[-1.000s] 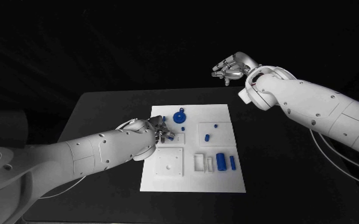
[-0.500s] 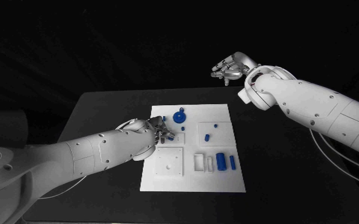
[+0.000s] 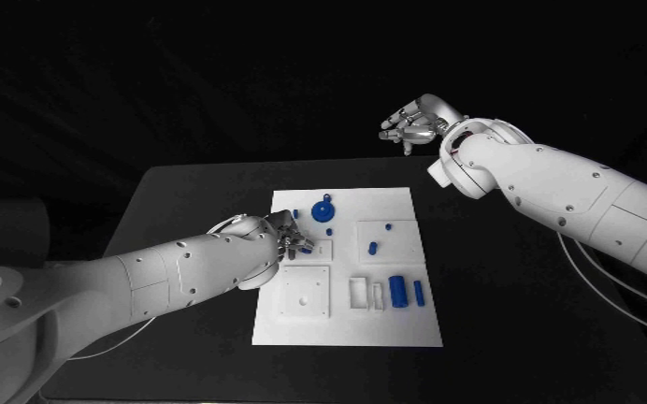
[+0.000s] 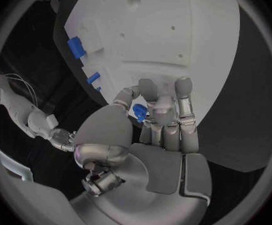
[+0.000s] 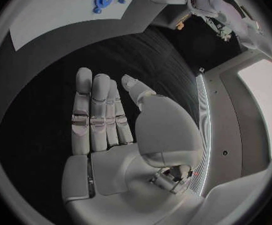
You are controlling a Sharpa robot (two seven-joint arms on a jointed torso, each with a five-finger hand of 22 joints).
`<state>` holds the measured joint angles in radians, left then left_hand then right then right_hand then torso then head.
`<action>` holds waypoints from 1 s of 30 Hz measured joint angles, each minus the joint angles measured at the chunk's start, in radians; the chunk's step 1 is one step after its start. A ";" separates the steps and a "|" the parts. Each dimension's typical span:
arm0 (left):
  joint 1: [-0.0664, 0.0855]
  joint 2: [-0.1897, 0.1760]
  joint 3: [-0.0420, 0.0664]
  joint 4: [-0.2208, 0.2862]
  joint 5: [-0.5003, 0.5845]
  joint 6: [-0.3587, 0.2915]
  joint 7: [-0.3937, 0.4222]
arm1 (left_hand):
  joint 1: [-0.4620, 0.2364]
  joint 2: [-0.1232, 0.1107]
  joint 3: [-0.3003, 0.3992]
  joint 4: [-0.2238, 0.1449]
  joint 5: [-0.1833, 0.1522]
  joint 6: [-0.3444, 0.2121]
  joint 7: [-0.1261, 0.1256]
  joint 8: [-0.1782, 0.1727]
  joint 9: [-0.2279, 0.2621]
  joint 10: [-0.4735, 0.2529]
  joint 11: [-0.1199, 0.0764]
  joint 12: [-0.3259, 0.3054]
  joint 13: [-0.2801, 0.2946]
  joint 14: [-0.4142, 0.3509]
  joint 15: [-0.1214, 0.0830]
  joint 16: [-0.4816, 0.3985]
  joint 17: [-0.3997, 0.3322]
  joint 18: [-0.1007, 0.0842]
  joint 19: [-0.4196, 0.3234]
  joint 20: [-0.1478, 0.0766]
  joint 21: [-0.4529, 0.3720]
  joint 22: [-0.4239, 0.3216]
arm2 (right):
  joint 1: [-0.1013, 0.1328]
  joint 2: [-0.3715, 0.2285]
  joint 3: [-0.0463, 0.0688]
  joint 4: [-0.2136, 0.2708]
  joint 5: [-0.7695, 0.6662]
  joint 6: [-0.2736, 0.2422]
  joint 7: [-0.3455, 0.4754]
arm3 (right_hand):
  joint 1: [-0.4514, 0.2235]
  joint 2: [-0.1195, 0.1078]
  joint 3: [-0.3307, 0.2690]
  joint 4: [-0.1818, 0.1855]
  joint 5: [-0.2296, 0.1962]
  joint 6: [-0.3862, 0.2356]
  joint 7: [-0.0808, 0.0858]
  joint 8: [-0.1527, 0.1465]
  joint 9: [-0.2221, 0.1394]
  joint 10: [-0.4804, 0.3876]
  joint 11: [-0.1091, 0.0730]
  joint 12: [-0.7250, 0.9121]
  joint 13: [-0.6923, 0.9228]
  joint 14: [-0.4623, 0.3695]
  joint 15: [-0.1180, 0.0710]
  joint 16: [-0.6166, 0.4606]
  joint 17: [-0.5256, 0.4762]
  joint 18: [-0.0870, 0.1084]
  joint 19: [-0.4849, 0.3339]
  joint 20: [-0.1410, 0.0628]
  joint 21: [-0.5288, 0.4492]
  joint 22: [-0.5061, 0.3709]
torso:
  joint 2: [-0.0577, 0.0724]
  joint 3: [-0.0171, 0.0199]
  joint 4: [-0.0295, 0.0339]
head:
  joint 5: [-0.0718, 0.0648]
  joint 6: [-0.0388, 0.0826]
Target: Assemble the parts on the task board
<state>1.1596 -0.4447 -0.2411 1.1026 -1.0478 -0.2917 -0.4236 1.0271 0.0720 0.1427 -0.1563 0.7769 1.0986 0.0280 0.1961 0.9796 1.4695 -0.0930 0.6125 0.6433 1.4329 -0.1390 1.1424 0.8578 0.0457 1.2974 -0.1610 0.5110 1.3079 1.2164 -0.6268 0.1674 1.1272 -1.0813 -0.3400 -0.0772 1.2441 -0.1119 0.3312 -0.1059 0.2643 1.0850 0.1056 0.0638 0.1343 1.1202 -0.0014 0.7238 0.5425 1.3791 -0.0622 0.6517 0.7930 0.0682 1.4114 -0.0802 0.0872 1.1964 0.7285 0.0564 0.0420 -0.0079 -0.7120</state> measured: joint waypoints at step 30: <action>0.001 0.027 0.000 -0.031 -0.008 0.008 0.003 | 0.056 -0.035 0.018 -0.031 -0.128 0.022 0.014 -0.017 0.022 0.003 0.003 -0.005 -0.007 0.007 0.007 0.011 0.019 -0.002 0.012 0.012 -0.014 0.000 | 0.000 0.003 0.000 0.003 -0.002 0.000 0.000 | 0.000 0.000 -0.003 0.003 0.000 0.000 0.000 0.000 0.000 0.000 0.000 0.000 0.000 0.000 0.000 0.000 0.000 0.000 0.007 0.000 -0.004 0.001 | 0.000 0.0018 0.0005 | -0.008 -0.003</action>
<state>1.1602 -0.4173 -0.2411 1.0720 -1.0559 -0.2839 -0.4208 1.0826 0.0371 0.1610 -0.1878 0.6491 1.1205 0.0420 0.1789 1.0014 1.4724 -0.0902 0.6079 0.6364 1.4396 -0.1317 1.1532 0.8771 0.0436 1.3098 -0.1485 0.4970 1.3076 1.2164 -0.6242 0.1674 1.1303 -1.0836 -0.3398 -0.0770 1.2440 -0.1119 0.3286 -0.1034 0.2642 1.0852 0.1054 0.0638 0.1343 1.1202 -0.0014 0.7238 0.5428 1.3791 -0.0622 0.6517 0.7930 0.0684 1.4186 -0.0802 0.0833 1.1976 0.7290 0.0582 0.0425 -0.0162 -0.7148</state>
